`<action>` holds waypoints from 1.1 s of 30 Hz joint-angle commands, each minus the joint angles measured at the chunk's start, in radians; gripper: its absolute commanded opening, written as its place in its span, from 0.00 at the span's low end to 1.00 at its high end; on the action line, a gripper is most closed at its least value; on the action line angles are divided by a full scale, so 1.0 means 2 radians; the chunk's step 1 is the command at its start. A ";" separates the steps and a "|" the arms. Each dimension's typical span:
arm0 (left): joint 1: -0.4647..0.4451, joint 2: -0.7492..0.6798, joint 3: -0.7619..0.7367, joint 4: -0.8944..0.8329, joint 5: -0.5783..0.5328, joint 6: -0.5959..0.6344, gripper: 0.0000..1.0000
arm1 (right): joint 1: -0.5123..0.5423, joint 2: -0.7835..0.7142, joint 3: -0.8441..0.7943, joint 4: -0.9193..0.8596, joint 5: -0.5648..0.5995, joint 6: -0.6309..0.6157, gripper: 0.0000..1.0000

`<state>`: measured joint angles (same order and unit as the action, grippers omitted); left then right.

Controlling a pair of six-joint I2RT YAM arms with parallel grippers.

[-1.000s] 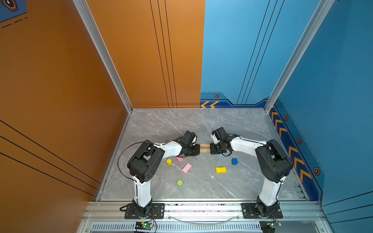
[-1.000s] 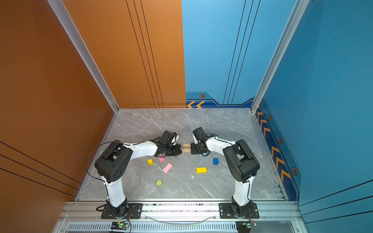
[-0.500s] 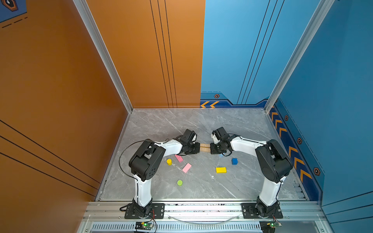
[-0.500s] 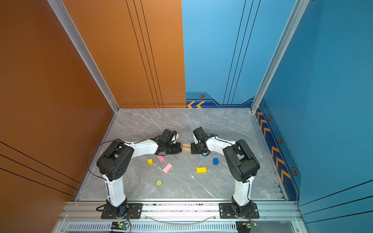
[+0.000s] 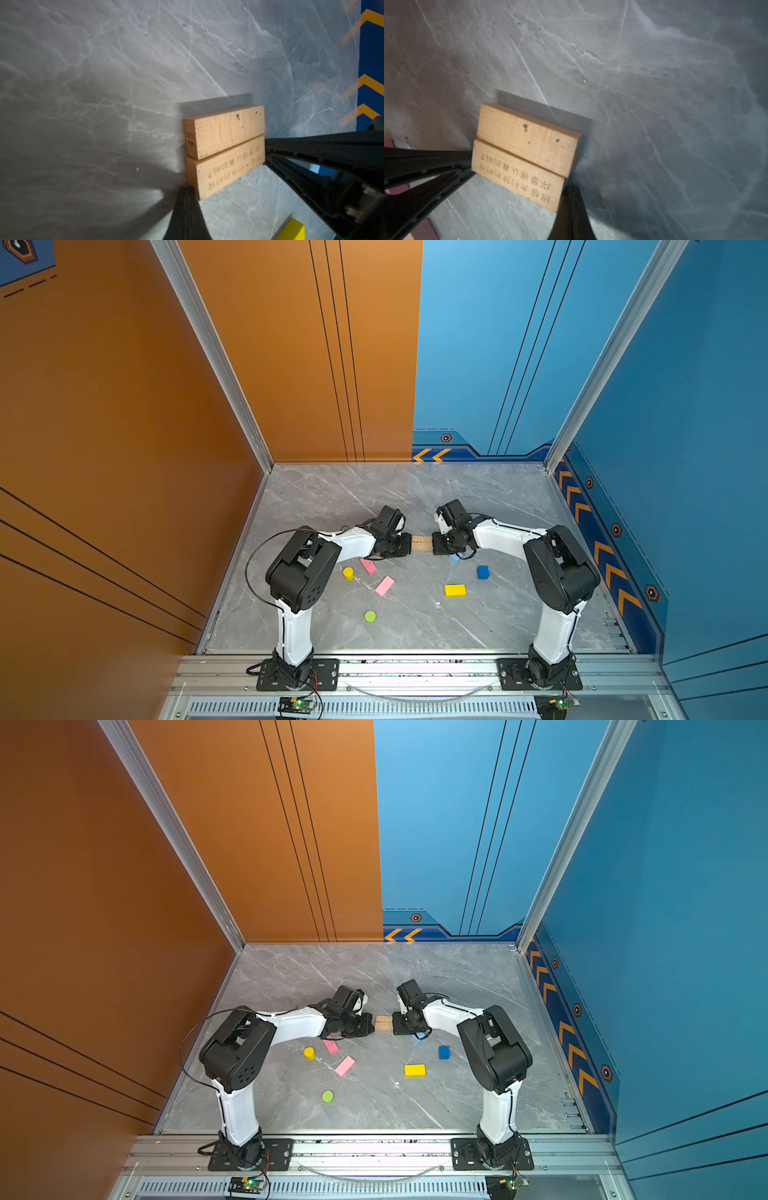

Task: Build the wood block tower
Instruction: 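Squeeze the two wooden bars together between the left and right grippers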

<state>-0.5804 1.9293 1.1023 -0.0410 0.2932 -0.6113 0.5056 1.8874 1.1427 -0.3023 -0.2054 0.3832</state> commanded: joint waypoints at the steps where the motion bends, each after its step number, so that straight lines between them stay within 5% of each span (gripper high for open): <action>1: -0.001 0.022 0.010 0.006 0.017 -0.003 0.00 | 0.005 0.019 0.004 -0.002 -0.008 0.004 0.00; 33: -0.007 0.029 0.012 0.005 0.017 -0.008 0.00 | -0.003 0.019 0.004 -0.007 -0.005 0.002 0.00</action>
<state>-0.5762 1.9491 1.1210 -0.0219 0.2970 -0.6228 0.4942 1.8893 1.1454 -0.3023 -0.2024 0.3828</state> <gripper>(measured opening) 0.044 0.047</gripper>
